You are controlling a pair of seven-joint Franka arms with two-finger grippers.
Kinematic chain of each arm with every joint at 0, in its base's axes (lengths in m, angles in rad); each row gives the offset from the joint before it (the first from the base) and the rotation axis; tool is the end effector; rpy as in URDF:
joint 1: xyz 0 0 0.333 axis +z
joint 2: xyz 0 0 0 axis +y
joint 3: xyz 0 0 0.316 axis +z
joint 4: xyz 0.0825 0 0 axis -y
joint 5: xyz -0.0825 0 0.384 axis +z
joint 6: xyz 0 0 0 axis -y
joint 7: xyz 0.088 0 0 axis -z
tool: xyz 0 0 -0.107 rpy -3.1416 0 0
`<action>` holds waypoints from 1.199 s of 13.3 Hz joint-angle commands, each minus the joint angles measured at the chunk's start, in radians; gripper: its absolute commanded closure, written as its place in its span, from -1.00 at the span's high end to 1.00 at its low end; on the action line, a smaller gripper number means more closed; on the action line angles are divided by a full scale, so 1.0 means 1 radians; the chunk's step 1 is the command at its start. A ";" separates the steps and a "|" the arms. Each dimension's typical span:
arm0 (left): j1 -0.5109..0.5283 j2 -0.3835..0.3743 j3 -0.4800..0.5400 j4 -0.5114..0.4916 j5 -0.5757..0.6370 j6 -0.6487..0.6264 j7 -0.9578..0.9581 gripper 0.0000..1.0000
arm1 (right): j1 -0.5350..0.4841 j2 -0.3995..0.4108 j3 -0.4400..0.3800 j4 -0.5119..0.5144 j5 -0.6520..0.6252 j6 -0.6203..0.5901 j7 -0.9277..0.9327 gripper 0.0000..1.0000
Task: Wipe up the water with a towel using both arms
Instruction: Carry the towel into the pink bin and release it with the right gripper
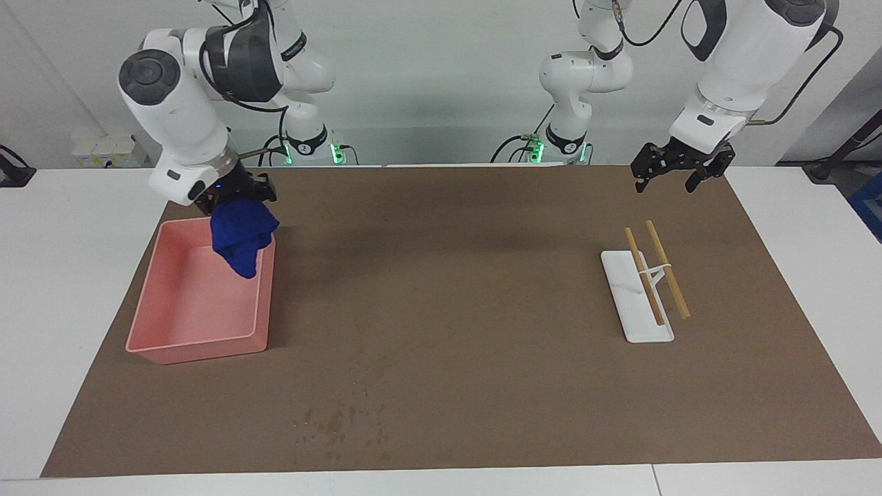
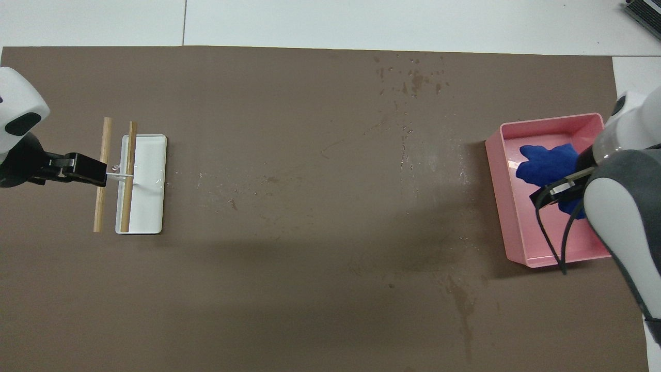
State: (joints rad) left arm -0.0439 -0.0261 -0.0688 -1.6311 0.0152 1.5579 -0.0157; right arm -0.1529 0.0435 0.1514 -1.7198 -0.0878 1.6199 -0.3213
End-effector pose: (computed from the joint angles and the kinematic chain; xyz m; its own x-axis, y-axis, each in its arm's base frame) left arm 0.5404 -0.0600 0.6093 0.9942 -0.0964 -0.0469 -0.0973 -0.9951 -0.0177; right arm 0.5606 -0.0112 0.5347 0.9344 0.3182 -0.1604 0.3269 -0.9446 0.0305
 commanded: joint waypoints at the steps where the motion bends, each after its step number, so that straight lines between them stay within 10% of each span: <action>1: 0.004 -0.021 0.001 -0.021 -0.006 -0.006 0.005 1.00 | -0.094 0.021 0.008 -0.059 -0.073 0.208 -0.212 -1.00; 4: 0.004 -0.021 0.001 -0.021 -0.006 -0.007 0.005 1.00 | -0.145 0.053 0.008 -0.124 -0.087 0.365 -0.288 -0.85; 6: 0.004 -0.021 0.001 -0.021 -0.004 -0.006 0.005 1.00 | -0.142 0.058 0.008 -0.130 -0.087 0.360 -0.282 0.99; 16: 0.004 -0.021 0.001 -0.021 -0.004 -0.006 0.005 1.00 | -0.129 -0.011 0.022 0.172 -0.073 0.020 -0.286 1.00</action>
State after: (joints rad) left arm -0.0439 -0.0261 -0.0688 -1.6311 0.0152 1.5576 -0.0157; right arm -0.2799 0.0274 0.1673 -1.6243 -0.1520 1.7012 -0.5943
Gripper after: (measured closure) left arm 0.000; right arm 0.000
